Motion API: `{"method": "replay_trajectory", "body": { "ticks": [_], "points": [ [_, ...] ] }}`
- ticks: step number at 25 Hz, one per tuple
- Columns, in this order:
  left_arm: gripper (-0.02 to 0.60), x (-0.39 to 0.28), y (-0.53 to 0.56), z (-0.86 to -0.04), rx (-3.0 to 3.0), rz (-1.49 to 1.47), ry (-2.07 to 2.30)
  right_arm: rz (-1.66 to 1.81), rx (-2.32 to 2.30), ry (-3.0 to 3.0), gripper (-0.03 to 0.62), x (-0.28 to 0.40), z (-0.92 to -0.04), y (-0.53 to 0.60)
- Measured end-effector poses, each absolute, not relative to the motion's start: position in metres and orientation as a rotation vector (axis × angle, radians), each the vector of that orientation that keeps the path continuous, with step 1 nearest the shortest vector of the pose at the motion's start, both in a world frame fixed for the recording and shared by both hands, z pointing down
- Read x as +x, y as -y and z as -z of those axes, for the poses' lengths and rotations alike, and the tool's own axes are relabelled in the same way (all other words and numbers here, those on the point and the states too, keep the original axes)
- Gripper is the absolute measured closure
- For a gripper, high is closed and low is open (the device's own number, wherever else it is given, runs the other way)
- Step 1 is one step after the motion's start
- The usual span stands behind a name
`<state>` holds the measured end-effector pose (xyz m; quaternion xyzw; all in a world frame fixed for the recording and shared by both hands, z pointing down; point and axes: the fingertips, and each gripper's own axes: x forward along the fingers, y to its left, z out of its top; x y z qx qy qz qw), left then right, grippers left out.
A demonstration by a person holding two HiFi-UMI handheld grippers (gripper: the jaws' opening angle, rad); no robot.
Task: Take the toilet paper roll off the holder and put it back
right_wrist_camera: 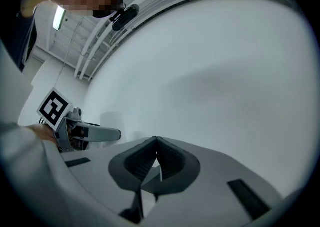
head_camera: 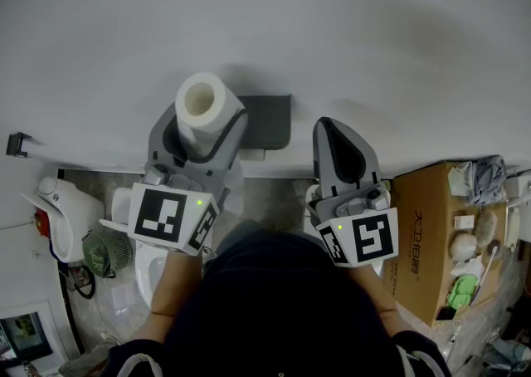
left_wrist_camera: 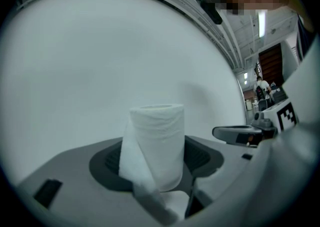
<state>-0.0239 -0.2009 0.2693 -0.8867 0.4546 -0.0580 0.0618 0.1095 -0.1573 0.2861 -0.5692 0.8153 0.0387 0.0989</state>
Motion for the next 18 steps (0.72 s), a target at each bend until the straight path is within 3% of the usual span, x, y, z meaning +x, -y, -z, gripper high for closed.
{"method": "replay_trajectory", "body": {
  "ticks": [18],
  "points": [
    [0.285,-0.012,0.208,-0.292,-2.697,0.274,-1.362,-0.094,-1.692,-2.404,0.579,0.117,-0.291,0.157]
  ]
}}
